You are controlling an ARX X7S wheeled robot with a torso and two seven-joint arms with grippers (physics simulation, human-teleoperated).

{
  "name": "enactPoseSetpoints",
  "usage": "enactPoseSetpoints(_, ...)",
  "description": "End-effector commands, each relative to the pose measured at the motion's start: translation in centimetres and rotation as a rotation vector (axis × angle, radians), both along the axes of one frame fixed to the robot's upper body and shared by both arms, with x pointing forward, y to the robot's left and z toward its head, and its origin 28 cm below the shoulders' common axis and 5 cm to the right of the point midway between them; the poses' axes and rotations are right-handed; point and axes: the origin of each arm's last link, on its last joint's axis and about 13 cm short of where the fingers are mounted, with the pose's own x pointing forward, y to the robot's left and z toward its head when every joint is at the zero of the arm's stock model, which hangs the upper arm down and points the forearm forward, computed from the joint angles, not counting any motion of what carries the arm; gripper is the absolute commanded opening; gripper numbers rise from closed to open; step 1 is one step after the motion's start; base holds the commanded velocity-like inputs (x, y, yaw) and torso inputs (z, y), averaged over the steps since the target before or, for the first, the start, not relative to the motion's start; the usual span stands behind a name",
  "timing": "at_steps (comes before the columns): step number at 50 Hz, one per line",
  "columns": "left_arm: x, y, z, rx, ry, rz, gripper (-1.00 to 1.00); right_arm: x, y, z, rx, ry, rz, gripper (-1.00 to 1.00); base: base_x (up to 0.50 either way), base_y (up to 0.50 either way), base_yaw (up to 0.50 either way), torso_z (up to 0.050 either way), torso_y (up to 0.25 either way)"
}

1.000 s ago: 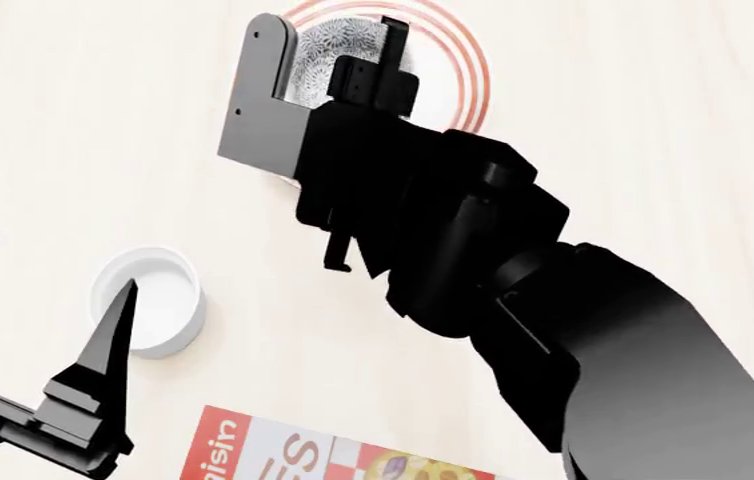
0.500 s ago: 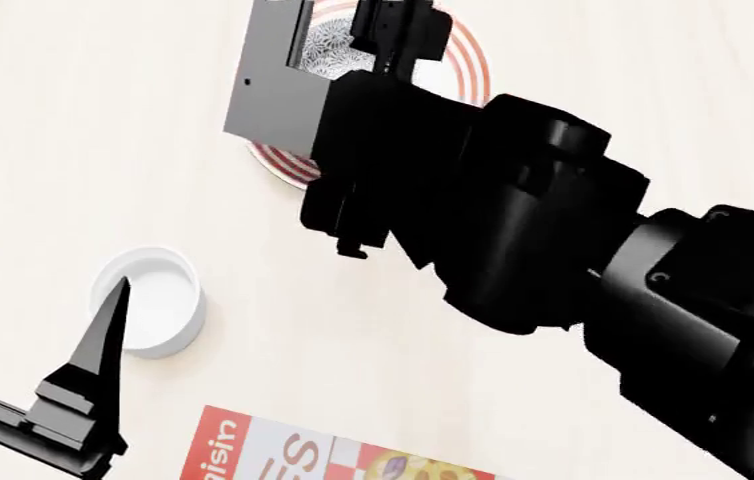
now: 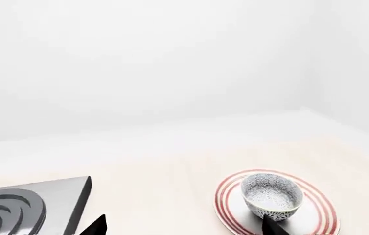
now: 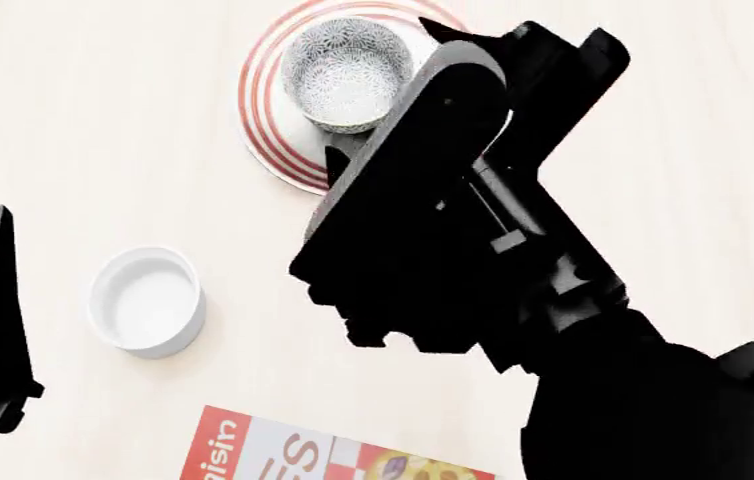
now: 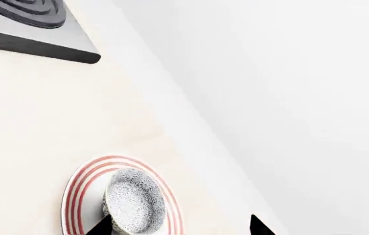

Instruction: Pick the akita bowl on the cookies box and place it on the plate.

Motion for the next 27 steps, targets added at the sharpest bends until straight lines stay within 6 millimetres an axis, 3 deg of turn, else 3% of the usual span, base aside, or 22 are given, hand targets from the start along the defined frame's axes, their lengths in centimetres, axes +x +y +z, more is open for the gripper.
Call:
enactPoseSetpoints(1,-1.4,0.5,0.9,-0.062,-0.132,0.032,1.0,-6.8,-0.9,-0.4,0.201,-0.229,0.031,1.0,0.0,0.0,0.0,0.0,0.0)
enactPoseSetpoints(8,-2.5,1.0,1.3,-0.091,-0.285,0.138,1.0,-10.4,-1.9,-0.9,0.38,-0.416,-0.033,1.0,0.0,0.0,0.0,0.0,0.0)
enactPoseSetpoints(19,-4.4,1.7,1.9,-0.201,-0.512,0.301,1.0,-12.4,-3.3,-3.0,0.514,-0.591,-0.084,1.0,0.0,0.0,0.0,0.0,0.0)
enactPoseSetpoints(27,-5.4,2.1,2.7,-0.286,-0.647,0.378,1.0,-13.5,-4.7,-3.2,0.559,-0.704,-0.073,1.0,0.0,0.0,0.0,0.0,0.0)
